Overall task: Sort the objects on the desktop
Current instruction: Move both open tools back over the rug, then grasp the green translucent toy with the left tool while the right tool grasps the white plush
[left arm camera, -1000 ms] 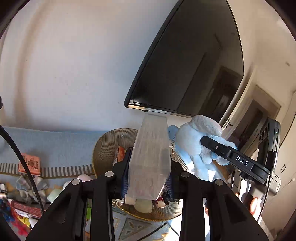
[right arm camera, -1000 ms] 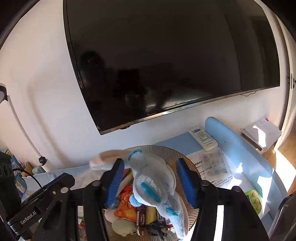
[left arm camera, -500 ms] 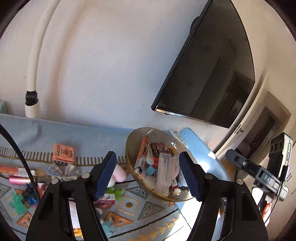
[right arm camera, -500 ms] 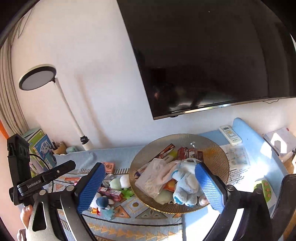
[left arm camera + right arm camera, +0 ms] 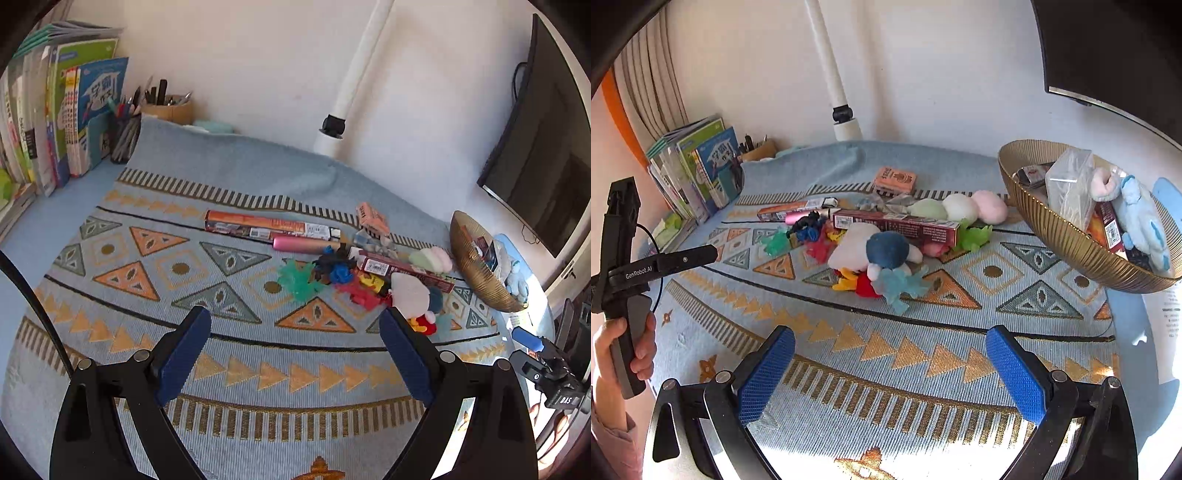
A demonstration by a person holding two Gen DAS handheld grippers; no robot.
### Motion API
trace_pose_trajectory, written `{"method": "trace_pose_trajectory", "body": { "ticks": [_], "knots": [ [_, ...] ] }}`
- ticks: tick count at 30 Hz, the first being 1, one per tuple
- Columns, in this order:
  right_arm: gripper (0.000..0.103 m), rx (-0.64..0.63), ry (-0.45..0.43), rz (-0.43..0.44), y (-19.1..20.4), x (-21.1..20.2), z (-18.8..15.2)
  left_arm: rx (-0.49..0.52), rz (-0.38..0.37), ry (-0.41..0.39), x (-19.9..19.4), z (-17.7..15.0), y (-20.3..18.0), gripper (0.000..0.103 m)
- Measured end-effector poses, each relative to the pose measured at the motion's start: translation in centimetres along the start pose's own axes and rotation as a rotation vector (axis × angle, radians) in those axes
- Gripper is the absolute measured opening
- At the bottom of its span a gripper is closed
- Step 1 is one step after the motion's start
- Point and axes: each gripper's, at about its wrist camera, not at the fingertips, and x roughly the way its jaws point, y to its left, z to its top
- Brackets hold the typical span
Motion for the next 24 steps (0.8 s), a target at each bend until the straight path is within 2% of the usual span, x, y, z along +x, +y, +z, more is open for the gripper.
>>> {"method": "trace_pose_trajectory", "body": {
  "ticks": [2,7,10,11,14,15,16,17,19,21,23,24],
  "knots": [
    [0.103,-0.006,0.018,-0.031,0.1,1.2,-0.5,0.041,-0.017,0.059,2.1,-0.4,-0.2,0.092],
    [0.103,0.021,0.007,0.001,-0.8,1.2,-0.4,0.238,0.092,0.112,6.8,0.3,-3.0,0.092],
    [0.103,0.036,0.022,0.027,-1.2,1.6,-0.2,0.267,0.11,0.136,9.1,1.4,-3.6,0.092],
    [0.103,0.039,0.02,0.032,-1.3,1.6,-0.2,0.266,0.112,0.153,9.9,1.6,-3.6,0.09],
    [0.103,0.043,0.017,0.04,-1.3,1.7,-0.1,0.238,0.083,0.19,11.8,1.9,-3.2,0.076],
    [0.103,0.043,0.02,0.04,-1.3,1.8,-0.1,0.252,0.093,0.166,11.8,2.0,-3.4,0.063],
    [0.103,0.043,0.023,0.04,-1.3,1.8,-0.1,0.271,0.118,0.163,11.9,2.0,-3.7,0.057],
    [0.103,0.041,0.026,0.04,-1.2,1.9,0.0,0.278,0.113,0.162,11.8,2.1,-3.8,0.044],
    [0.103,0.044,0.042,0.048,-1.2,2.1,0.2,0.226,0.054,0.155,11.3,2.2,-3.3,0.042],
    [0.103,0.061,0.062,0.088,-1.3,2.4,0.9,0.175,0.041,0.119,10.3,1.7,-2.7,0.041],
    [0.093,0.073,0.086,0.105,-1.2,2.8,2.1,0.125,0.033,0.078,8.7,0.9,-2.0,0.041],
    [0.085,0.065,0.094,0.103,-1.1,3.2,3.0,0.089,0.013,0.063,7.8,0.5,-1.5,0.041]
  ]
}}
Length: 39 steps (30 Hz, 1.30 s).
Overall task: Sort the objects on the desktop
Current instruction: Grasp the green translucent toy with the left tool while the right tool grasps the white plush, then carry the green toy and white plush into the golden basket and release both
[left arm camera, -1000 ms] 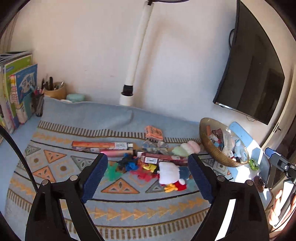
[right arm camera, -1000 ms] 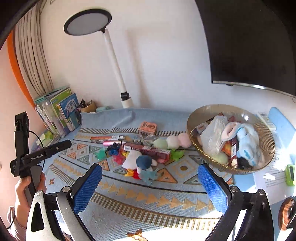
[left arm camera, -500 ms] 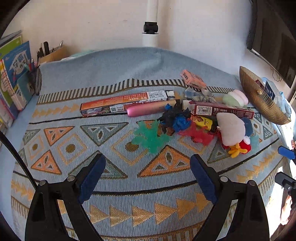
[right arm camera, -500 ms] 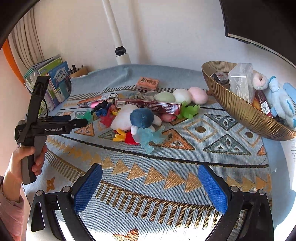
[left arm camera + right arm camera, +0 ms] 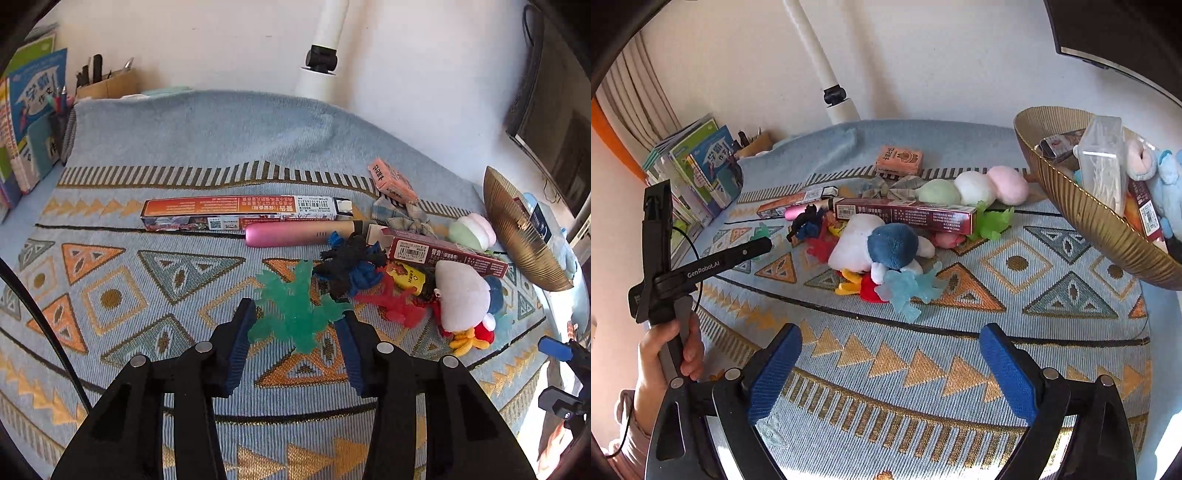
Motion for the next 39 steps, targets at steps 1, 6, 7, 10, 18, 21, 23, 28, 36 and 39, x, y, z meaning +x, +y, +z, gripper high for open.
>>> {"method": "trace_pose_trajectory", "body": {
  "ticks": [1,6,7,10,18,21,23,28,36,39],
  "knots": [
    [0.083,-0.011,0.006,-0.01,0.2,0.3,0.9,-0.031,-0.021,-0.016,-0.7,-0.4,0.4,0.041],
    [0.083,-0.147,0.013,-0.038,2.5,2.9,4.6,-0.091,-0.068,-0.068,-2.0,-1.9,1.7,0.041],
    [0.083,-0.156,0.027,-0.046,2.7,3.7,5.0,-0.089,-0.086,-0.094,-2.4,-2.0,1.7,0.041],
    [0.083,-0.162,0.077,-0.031,2.8,5.9,6.0,-0.076,-0.061,-0.111,-2.8,-1.7,1.8,0.042],
    [0.073,-0.175,0.103,-0.054,3.0,8.9,5.6,-0.129,-0.088,-0.137,-2.4,-0.9,3.0,0.043],
    [0.07,-0.202,0.047,-0.061,3.9,7.4,5.2,-0.127,-0.086,-0.142,-2.6,-1.0,2.8,0.043],
    [0.07,-0.199,0.004,-0.057,4.1,5.9,5.1,-0.134,-0.09,-0.141,-2.5,-1.1,2.9,0.043],
    [0.07,-0.202,-0.102,-0.042,4.7,1.8,5.0,-0.135,-0.087,-0.145,-2.5,-1.2,2.9,0.043],
    [0.07,-0.104,-0.257,-0.013,1.0,-6.7,4.9,-0.108,-0.052,-0.152,-2.8,-1.2,1.7,0.043],
    [0.07,-0.007,-0.329,-0.023,-2.8,-10.9,5.1,-0.095,-0.052,-0.146,-3.1,-1.0,0.5,0.043]
  ]
}}
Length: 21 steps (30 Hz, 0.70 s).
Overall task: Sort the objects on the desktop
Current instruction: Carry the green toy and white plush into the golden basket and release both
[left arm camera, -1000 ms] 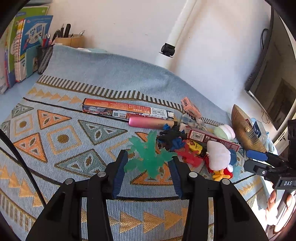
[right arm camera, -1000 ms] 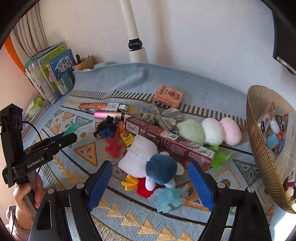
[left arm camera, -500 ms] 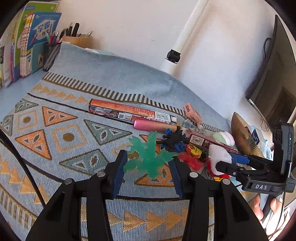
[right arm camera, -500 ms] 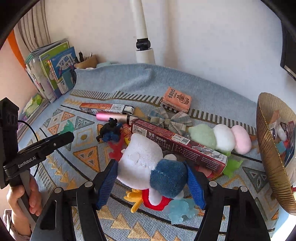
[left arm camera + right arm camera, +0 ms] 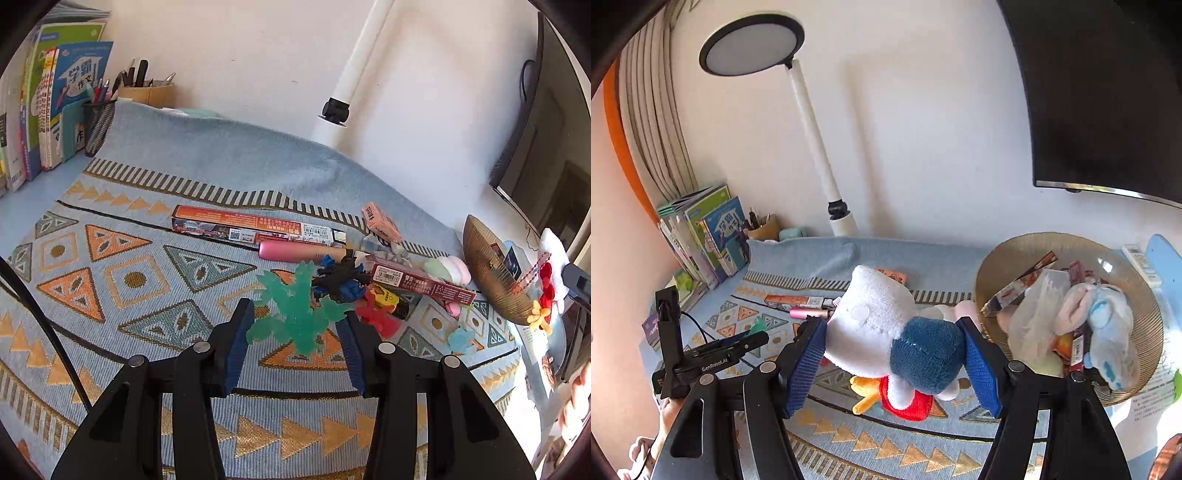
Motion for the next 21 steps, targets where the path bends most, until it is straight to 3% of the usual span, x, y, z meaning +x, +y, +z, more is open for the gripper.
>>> {"method": "trace_pose_trajectory", "body": {
  "ticks": [4,8,11,15,21],
  "knots": [
    [0.07,0.099,-0.077,-0.019,-3.6,-3.0,1.3,0.04,-0.065,-0.031,-1.4,1.7,-3.3,0.043],
    [0.07,0.231,-0.214,-0.139,-8.8,-5.5,4.1,0.123,-0.156,-0.078,-2.4,4.7,-9.0,0.043],
    [0.07,0.321,-0.248,-0.201,-12.1,-5.5,5.1,0.18,-0.258,-0.074,-1.6,7.1,-14.1,0.043],
    [0.07,0.395,-0.233,-0.229,-15.0,-4.3,5.7,0.248,-0.376,-0.057,0.8,9.1,-20.8,0.043],
    [0.076,0.419,-0.224,-0.301,-17.6,-3.4,5.9,0.272,-0.463,0.0,6.4,9.8,-27.6,0.043]
  ]
}}
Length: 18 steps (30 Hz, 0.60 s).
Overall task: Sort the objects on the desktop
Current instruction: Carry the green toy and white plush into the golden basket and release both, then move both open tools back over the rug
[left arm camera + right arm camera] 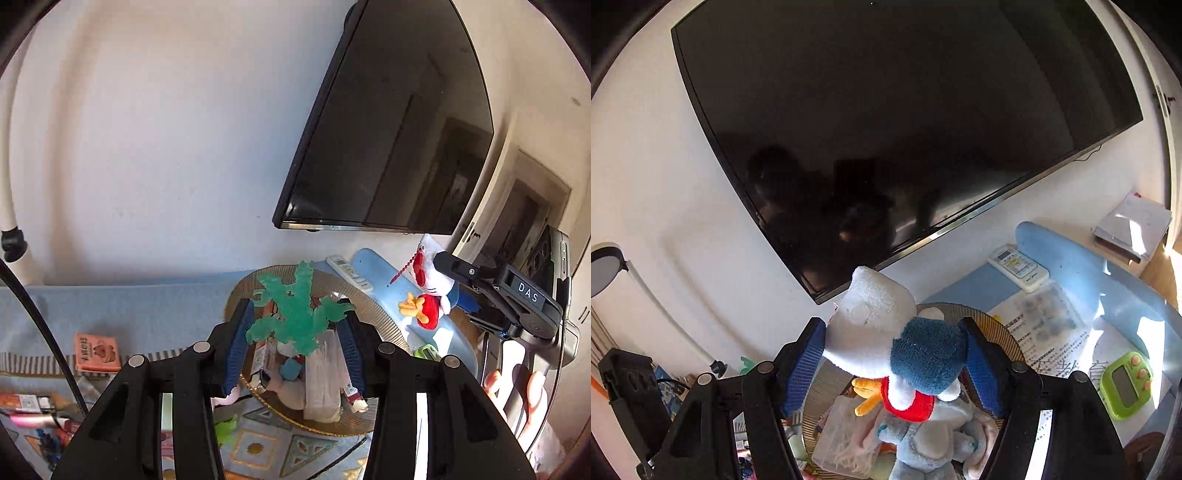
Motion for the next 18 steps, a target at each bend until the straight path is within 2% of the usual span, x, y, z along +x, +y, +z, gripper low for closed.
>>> {"method": "trace_pose_trajectory", "body": {
  "ticks": [1,3,5,8,11,15,18],
  "knots": [
    [0.089,0.001,-0.003,-0.006,-0.2,0.3,0.2,-0.006,-0.02,0.001,1.0,0.2,-0.2,0.044],
    [0.103,0.018,0.002,0.008,-0.9,0.8,0.5,-0.01,-0.073,0.017,2.8,0.5,-0.5,0.059],
    [0.103,0.039,0.004,0.029,-1.5,0.7,0.7,-0.019,-0.09,0.028,4.1,0.6,-0.7,0.073],
    [0.103,0.045,0.015,0.05,-1.9,-0.3,0.6,-0.053,-0.081,0.028,4.4,0.5,-0.3,0.073],
    [0.103,-0.004,-0.001,0.042,-0.9,-2.0,0.0,-0.103,-0.115,0.015,2.8,0.0,1.0,0.073],
    [0.103,-0.109,-0.024,0.064,1.9,-4.4,-1.4,-0.124,-0.101,-0.03,-1.2,-0.7,2.8,0.073],
    [0.103,-0.184,-0.018,0.12,4.7,-6.0,-3.0,-0.146,-0.088,-0.061,-5.0,-1.7,4.5,0.073]
  ]
}}
